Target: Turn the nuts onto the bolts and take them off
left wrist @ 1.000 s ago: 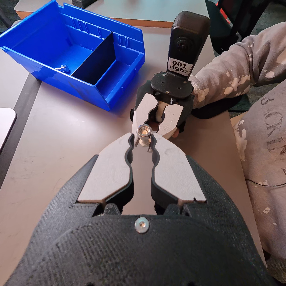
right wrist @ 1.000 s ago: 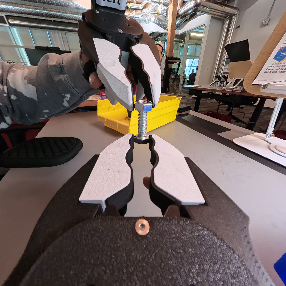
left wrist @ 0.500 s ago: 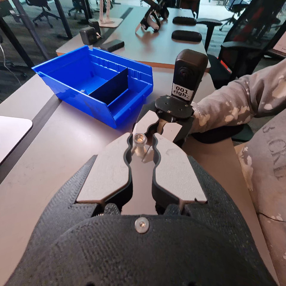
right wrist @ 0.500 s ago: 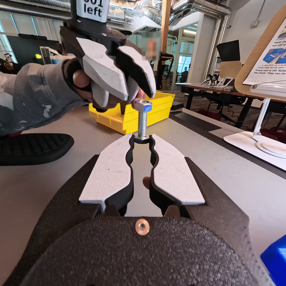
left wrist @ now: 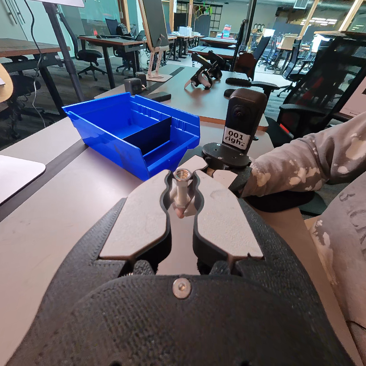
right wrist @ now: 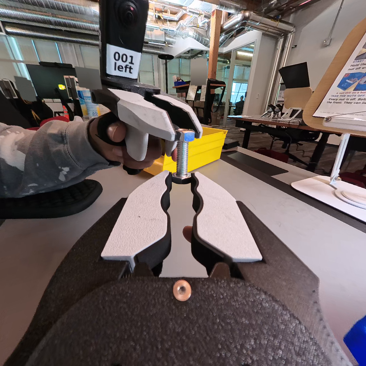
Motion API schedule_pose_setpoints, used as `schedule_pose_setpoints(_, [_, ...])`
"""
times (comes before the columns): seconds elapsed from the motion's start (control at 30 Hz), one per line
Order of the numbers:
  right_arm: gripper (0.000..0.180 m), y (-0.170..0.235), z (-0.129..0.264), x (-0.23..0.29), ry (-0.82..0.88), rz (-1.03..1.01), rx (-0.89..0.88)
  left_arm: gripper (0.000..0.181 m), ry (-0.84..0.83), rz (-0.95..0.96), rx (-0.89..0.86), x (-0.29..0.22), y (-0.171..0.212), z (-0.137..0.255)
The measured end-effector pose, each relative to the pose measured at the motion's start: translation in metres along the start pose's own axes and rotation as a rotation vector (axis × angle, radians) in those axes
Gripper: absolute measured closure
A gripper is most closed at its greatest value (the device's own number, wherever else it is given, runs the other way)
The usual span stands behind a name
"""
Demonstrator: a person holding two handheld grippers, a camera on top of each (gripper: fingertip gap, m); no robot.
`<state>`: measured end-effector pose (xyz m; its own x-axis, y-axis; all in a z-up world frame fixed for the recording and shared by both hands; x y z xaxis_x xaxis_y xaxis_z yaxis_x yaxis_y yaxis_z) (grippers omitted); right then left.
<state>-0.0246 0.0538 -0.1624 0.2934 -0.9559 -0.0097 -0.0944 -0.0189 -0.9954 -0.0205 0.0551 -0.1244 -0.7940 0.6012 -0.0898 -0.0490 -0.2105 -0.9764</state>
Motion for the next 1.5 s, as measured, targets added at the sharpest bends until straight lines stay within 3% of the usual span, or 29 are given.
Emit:
schedule_pose_setpoints(0.37, [0.162, -0.003, 0.001, 0.006, -0.034, 0.003, -0.024, 0.161, 0.042, -0.053, 0.060, -0.006, -0.001, 0.003])
schedule_pose_setpoints(0.9, [0.162, -0.029, 0.008, 0.027, -0.154, -0.051, -0.142, 0.159, 0.229, -0.077, 0.086, -0.027, -0.020, 0.015])
schedule_pose_setpoints(1.5, [0.162, -0.035, 0.010, 0.027, -0.153, -0.043, -0.165, 0.162, 0.234, -0.068, 0.069, -0.026, -0.023, 0.022])
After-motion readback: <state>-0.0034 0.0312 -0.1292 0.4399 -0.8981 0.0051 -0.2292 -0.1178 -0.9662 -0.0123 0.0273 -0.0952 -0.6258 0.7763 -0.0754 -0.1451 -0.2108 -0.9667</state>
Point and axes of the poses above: each gripper's, where its closed fingertips meet, z back along the fingers, y out of its underside, x = y × z across the jaws, the point moved 1 cm from there along z, back along the fingers, and after that the axes turned 3 degrees about y, right-handed, at the moved point
